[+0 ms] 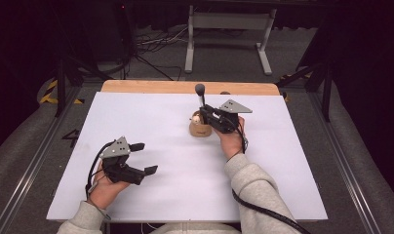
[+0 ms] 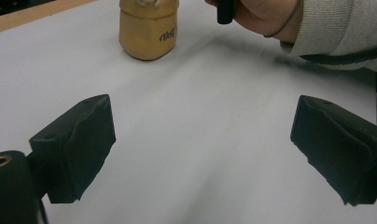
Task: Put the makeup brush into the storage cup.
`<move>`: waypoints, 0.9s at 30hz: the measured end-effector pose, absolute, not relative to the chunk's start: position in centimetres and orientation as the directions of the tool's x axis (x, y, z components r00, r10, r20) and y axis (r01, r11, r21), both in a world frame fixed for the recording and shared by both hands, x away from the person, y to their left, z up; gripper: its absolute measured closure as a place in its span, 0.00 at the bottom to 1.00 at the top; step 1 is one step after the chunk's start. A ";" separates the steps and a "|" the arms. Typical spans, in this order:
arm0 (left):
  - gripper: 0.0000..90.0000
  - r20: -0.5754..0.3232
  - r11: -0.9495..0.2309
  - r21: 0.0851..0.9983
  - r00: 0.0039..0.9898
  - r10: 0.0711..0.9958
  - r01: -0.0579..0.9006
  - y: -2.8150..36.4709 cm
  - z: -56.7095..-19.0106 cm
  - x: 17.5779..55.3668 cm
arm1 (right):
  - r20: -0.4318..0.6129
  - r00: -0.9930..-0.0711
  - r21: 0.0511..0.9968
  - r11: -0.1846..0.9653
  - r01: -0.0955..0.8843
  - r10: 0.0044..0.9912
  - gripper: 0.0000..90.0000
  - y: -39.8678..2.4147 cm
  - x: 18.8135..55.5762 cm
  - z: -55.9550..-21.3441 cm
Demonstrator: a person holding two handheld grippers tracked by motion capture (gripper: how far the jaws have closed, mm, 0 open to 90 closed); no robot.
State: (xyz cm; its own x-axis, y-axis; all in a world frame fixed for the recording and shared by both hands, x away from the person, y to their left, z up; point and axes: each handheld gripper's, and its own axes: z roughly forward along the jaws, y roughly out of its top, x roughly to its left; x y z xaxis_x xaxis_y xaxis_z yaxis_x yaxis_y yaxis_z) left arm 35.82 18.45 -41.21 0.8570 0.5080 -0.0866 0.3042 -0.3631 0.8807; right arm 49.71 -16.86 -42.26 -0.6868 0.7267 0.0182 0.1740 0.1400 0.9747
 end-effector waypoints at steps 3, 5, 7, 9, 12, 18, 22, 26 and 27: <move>0.08 -0.083 -0.362 0.882 0.856 0.511 0.302 18.5 -41.2 35.8 | 0.030 -0.682 0.979 0.117 0.168 0.730 0.72 -17.1 49.7 -42.1; 0.08 -0.085 -0.362 0.882 0.856 0.510 0.303 18.5 -41.2 35.8 | 0.032 -0.684 0.983 0.102 0.154 0.728 0.61 -17.2 49.6 -41.8; 0.08 -0.086 -0.362 0.882 0.857 0.508 0.302 18.5 -41.2 35.8 | 0.032 -0.686 0.984 0.096 0.148 0.727 0.54 -17.2 49.5 -41.5; 0.08 -0.087 -0.361 0.882 0.857 0.508 0.303 18.5 -41.1 35.8 | 0.036 -0.687 0.986 0.087 0.143 0.725 0.52 -17.3 49.4 -41.3; 0.08 -0.089 -0.355 0.884 0.856 0.509 0.304 18.5 -41.1 35.8 | 0.049 -0.694 0.987 0.070 0.143 0.719 0.43 -17.6 49.2 -41.0; 0.08 -0.096 -0.339 0.890 0.853 0.512 0.304 18.9 -41.1 35.8 | 0.057 -0.688 0.985 0.071 0.157 0.724 0.25 -18.2 48.5 -39.9; 0.07 -0.101 -0.327 0.894 0.849 0.518 0.306 19.2 -41.0 35.8 | 0.048 -0.696 0.985 0.080 0.151 0.717 0.16 -18.9 47.7 -38.8; 0.07 -0.112 -0.303 0.901 0.843 0.527 0.310 19.8 -41.0 35.3 | 0.017 -0.708 0.983 0.117 0.140 0.706 0.12 -20.0 46.7 -37.9; 0.07 -0.119 -0.293 0.904 0.840 0.530 0.312 20.1 -40.9 35.1 | 0.007 -0.711 0.984 0.123 0.131 0.703 0.10 -20.1 46.5 -37.8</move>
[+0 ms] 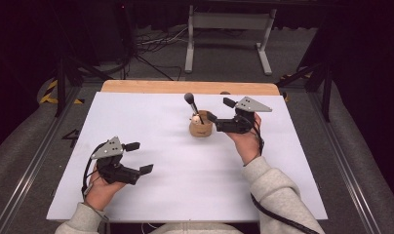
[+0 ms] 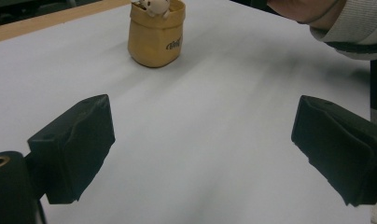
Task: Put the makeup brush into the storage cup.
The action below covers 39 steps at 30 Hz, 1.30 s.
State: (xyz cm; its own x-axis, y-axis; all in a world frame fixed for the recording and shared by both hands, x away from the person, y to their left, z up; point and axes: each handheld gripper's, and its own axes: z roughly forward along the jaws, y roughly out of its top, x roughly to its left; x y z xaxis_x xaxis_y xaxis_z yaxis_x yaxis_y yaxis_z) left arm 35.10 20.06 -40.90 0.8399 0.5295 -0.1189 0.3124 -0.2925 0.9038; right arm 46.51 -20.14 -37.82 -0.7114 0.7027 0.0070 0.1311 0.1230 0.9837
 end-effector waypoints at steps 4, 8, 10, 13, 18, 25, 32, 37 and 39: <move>0.07 -0.112 -0.276 0.913 0.836 0.537 0.300 20.6 -40.7 34.8 | -0.019 -0.722 0.983 0.146 0.114 0.692 0.03 -21.3 45.5 -37.5; 0.07 -0.130 -0.248 0.920 0.833 0.538 0.304 21.1 -40.9 34.6 | -0.018 -0.735 0.984 0.142 0.107 0.678 0.01 -22.4 44.6 -37.5; 0.06 -0.127 -0.238 0.924 0.828 0.546 0.299 21.4 -41.0 34.4 | -0.023 -0.739 0.983 0.149 0.106 0.673 0.00 -23.0 44.2 -37.5; 0.06 -0.134 -0.210 0.933 0.822 0.553 0.293 21.8 -41.1 34.2 | -0.035 -0.749 0.981 0.166 0.101 0.661 0.00 -23.8 43.5 -37.5; 0.06 -0.133 -0.182 0.945 0.827 0.547 0.272 22.4 -41.4 34.1 | -0.037 -0.757 0.980 0.172 0.100 0.653 0.00 -24.8 42.5 -37.4; 0.05 -0.124 -0.167 0.953 0.826 0.549 0.254 22.5 -42.0 33.7 | -0.050 -0.770 0.980 0.181 0.085 0.636 0.00 -25.9 41.0 -37.5; 0.05 -0.131 -0.140 0.958 0.816 0.563 0.250 22.9 -42.8 33.7 | -0.072 -0.781 0.976 0.204 0.072 0.620 0.00 -26.9 39.7 -37.9; 0.05 -0.133 -0.119 0.964 0.816 0.563 0.239 23.2 -43.0 33.7 | -0.082 -0.795 0.976 0.210 0.057 0.601 0.00 -27.5 38.6 -38.4; 0.05 -0.142 -0.100 0.966 0.816 0.560 0.237 23.3 -43.2 33.6 | -0.080 -0.799 0.977 0.207 0.056 0.596 0.00 -27.7 38.2 -38.6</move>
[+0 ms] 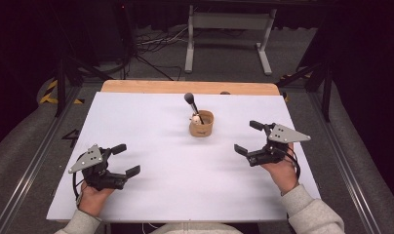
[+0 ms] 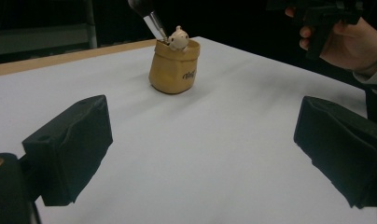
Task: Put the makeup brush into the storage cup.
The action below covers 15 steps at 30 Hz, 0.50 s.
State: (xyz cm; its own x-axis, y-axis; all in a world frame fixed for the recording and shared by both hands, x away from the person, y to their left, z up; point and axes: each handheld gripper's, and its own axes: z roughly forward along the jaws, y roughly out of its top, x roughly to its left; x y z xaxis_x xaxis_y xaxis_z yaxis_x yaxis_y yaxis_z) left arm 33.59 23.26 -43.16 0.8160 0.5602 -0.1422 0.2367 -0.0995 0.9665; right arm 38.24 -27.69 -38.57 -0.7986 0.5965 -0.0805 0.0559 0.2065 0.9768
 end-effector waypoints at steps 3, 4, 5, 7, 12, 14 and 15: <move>0.05 -0.139 -0.096 0.968 0.815 0.563 0.231 23.4 -43.3 33.5 | -0.082 -0.801 0.978 0.204 0.052 0.593 0.00 -28.0 37.9 -38.9; 0.05 -0.137 -0.098 0.968 0.814 0.565 0.230 23.4 -43.3 33.5 | -0.081 -0.801 0.978 0.203 0.051 0.593 0.00 -28.0 37.8 -39.0; 0.05 -0.140 -0.099 0.967 0.814 0.564 0.235 23.4 -43.4 33.4 | -0.078 -0.803 0.979 0.197 0.050 0.590 0.00 -28.1 37.7 -39.1; 0.05 -0.143 -0.098 0.966 0.813 0.564 0.239 23.5 -43.5 33.3 | -0.069 -0.807 0.981 0.188 0.053 0.586 0.00 -28.3 37.5 -39.5; 0.05 -0.152 -0.085 0.968 0.822 0.549 0.236 23.8 -43.8 33.3 | -0.055 -0.815 0.984 0.171 0.055 0.577 0.00 -28.6 37.0 -40.4; 0.05 -0.163 -0.066 0.970 0.826 0.540 0.234 24.0 -43.9 33.3 | -0.051 -0.818 0.984 0.171 0.058 0.573 0.00 -28.7 36.9 -40.8; 0.05 -0.172 -0.057 0.970 0.827 0.535 0.238 24.1 -44.0 33.3 | -0.048 -0.819 0.984 0.170 0.061 0.572 0.00 -28.8 36.8 -40.9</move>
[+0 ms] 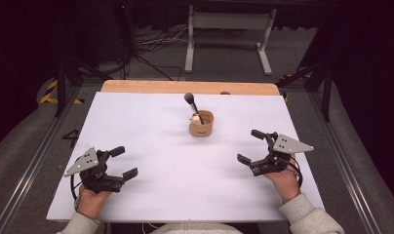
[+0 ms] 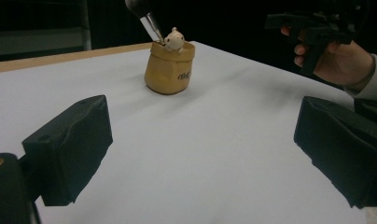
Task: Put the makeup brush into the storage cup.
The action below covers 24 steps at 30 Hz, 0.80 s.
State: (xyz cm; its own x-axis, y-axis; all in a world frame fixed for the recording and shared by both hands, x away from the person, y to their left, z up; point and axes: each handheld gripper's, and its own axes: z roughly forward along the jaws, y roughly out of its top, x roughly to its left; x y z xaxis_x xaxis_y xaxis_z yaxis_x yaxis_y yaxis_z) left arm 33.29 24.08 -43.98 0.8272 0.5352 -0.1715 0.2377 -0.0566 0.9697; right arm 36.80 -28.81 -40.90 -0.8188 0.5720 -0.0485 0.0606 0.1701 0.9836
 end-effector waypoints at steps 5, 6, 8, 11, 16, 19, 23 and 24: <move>0.05 -0.190 -0.039 0.968 0.825 0.533 0.247 24.3 -44.2 33.4 | -0.046 -0.820 0.984 0.168 0.061 0.570 0.00 -29.0 36.6 -41.3; 0.05 -0.181 -0.045 0.969 0.825 0.536 0.242 24.3 -44.2 33.4 | -0.043 -0.822 0.984 0.164 0.062 0.568 0.00 -29.1 36.5 -41.4; 0.06 -0.172 -0.058 0.969 0.820 0.546 0.242 24.3 -44.4 33.4 | -0.041 -0.822 0.984 0.166 0.065 0.568 0.00 -29.1 36.4 -41.6; 0.05 -0.151 -0.076 0.970 0.816 0.558 0.231 24.2 -44.5 33.5 | -0.044 -0.825 0.982 0.176 0.067 0.564 0.00 -29.1 36.3 -42.0; 0.05 -0.110 -0.109 0.972 0.814 0.570 0.208 24.2 -44.8 33.5 | -0.062 -0.828 0.979 0.197 0.060 0.558 0.00 -29.1 36.0 -42.5; 0.05 -0.103 -0.113 0.973 0.816 0.569 0.201 24.1 -45.0 33.5 | -0.070 -0.829 0.977 0.207 0.056 0.555 0.00 -29.1 36.0 -42.9; 0.05 -0.098 -0.116 0.973 0.813 0.575 0.199 24.0 -45.2 33.6 | -0.045 -0.832 0.975 0.205 0.084 0.554 0.00 -28.9 36.1 -43.8; 0.05 -0.102 -0.114 0.973 0.813 0.573 0.202 23.9 -45.3 33.6 | -0.038 -0.836 0.974 0.208 0.092 0.547 0.00 -28.9 36.2 -44.0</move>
